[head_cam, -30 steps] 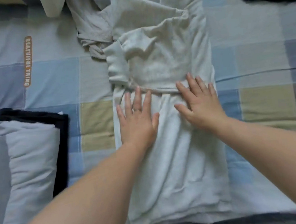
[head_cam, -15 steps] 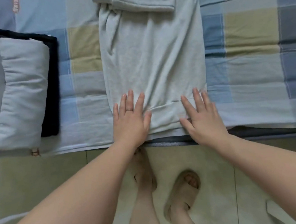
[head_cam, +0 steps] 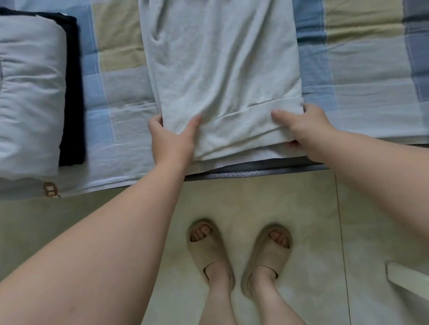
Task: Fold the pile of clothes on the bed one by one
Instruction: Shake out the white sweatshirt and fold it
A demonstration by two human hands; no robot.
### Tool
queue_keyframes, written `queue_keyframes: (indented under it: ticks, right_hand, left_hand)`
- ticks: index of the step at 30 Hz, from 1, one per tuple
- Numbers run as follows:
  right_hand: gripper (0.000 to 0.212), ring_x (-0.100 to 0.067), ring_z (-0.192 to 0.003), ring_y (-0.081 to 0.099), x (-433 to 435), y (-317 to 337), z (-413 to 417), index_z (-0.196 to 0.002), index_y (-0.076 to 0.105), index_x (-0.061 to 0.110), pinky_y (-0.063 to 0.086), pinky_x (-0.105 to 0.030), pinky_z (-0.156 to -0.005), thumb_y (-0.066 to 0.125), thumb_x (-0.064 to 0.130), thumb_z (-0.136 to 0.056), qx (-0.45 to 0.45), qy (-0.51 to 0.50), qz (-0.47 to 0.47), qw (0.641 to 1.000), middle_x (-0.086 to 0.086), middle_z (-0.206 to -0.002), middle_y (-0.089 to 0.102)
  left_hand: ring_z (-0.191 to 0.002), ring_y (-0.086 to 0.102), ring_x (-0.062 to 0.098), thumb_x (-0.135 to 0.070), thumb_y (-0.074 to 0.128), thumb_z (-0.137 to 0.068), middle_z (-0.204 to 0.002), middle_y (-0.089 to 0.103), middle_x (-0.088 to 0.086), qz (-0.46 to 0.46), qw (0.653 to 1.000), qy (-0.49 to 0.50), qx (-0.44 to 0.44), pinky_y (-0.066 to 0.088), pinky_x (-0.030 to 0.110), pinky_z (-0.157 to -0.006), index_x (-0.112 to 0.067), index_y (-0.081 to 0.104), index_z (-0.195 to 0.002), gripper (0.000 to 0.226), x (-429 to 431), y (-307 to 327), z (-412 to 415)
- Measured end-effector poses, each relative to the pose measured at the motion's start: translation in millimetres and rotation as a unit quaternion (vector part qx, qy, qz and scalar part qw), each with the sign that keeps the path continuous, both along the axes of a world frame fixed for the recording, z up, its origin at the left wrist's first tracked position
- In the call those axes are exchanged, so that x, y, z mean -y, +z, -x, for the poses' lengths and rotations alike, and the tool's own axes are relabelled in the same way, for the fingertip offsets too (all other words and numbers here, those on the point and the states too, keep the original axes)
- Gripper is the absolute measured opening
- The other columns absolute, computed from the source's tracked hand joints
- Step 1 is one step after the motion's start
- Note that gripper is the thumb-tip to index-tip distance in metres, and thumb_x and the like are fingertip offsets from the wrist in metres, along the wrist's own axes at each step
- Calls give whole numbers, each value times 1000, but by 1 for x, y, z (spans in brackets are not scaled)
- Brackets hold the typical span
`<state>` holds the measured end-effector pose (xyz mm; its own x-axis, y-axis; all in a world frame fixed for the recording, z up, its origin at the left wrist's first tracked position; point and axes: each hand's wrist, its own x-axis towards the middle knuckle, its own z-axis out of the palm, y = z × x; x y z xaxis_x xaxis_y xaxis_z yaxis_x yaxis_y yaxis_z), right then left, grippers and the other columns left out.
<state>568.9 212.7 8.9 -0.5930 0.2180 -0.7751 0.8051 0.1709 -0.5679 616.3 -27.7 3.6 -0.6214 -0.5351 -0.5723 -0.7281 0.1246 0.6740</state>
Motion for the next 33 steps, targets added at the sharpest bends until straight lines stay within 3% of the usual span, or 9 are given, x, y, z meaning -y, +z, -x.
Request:
queue_keyframes:
  ticks: [2, 4, 7, 9, 12, 19, 25, 28, 33]
  right_hand:
    - [27, -25, -96, 70, -1, 6, -5, -111, 64, 14, 60, -33, -63, 77, 23, -89, 21, -35, 25, 999, -7, -110, 70]
    - [14, -20, -85, 68, 2, 20, -10, -101, 63, 13, 57, -27, -59, 74, 16, -92, 33, -71, 33, 996, -5, -103, 69]
    - [14, -16, -81, 68, 6, 49, -15, -100, 63, 11, 57, -23, -57, 74, 15, -91, 38, -127, 59, 989, -4, -97, 68]
    - [17, -17, -81, 68, 9, 72, -20, -104, 64, 11, 57, -22, -55, 74, 15, -91, 40, -139, 67, 987, -4, -97, 69]
    - [18, -19, -82, 66, 9, 109, -36, -104, 62, 12, 55, -22, -51, 74, 15, -91, 50, -141, 62, 987, -5, -98, 67]
    - [19, -16, -73, 64, -2, 202, -118, -107, 63, 7, 53, -20, -45, 72, 14, -92, 106, -132, 33, 985, -7, -96, 66]
    - [29, -20, -79, 67, -20, 276, -188, -115, 63, 3, 51, -19, -44, 74, 17, -91, 163, -127, 30, 978, -13, -110, 68]
    - [30, -19, -76, 66, -24, 297, -191, -116, 64, 2, 52, -19, -44, 74, 17, -92, 163, -119, 42, 978, -13, -110, 68]
    - [27, -16, -71, 63, -21, 316, -148, -113, 63, 5, 51, -19, -43, 74, 17, -92, 137, -119, 49, 982, -10, -105, 66]
  left_hand:
    - [-90, 60, 5, -41, 79, -84, -108, 57, -10, -54, 997, 59, 11, 46, 18, -76, -18, 45, -127, 59, 6, 4, 1]
    - [-87, 62, 9, -39, 80, -84, -106, 62, -6, -96, 990, 92, 40, 52, 27, -84, -15, 53, -120, 51, 11, 11, -2]
    - [-91, 67, 22, -35, 77, -86, -98, 69, 0, -130, 984, 101, 65, 57, 42, -93, -14, 63, -105, 31, 14, 33, -10]
    - [-89, 65, 22, -32, 74, -90, -99, 69, 2, -142, 983, 99, 63, 56, 39, -93, -13, 63, -106, 27, 14, 56, -17]
    - [-80, 62, 18, -27, 72, -93, -95, 66, 1, -164, 979, 108, 61, 53, 33, -78, -17, 61, -95, 15, 13, 93, -32]
    - [-71, 59, 15, -25, 72, -93, -88, 64, 1, -186, 966, 106, 148, 47, 26, -58, -13, 62, -107, 21, 7, 188, -111]
    - [-68, 58, 18, -24, 77, -88, -99, 65, 9, -193, 938, 159, 238, 44, 23, -48, -8, 62, -120, 39, -4, 262, -183]
    - [-57, 53, 16, -23, 74, -90, -86, 63, 6, -204, 932, 177, 242, 41, 19, -43, -10, 62, -119, 34, -9, 284, -193]
    - [-57, 50, 16, -25, 73, -90, -81, 60, 6, -223, 927, 194, 231, 41, 19, -43, -12, 64, -119, 33, -6, 301, -160]
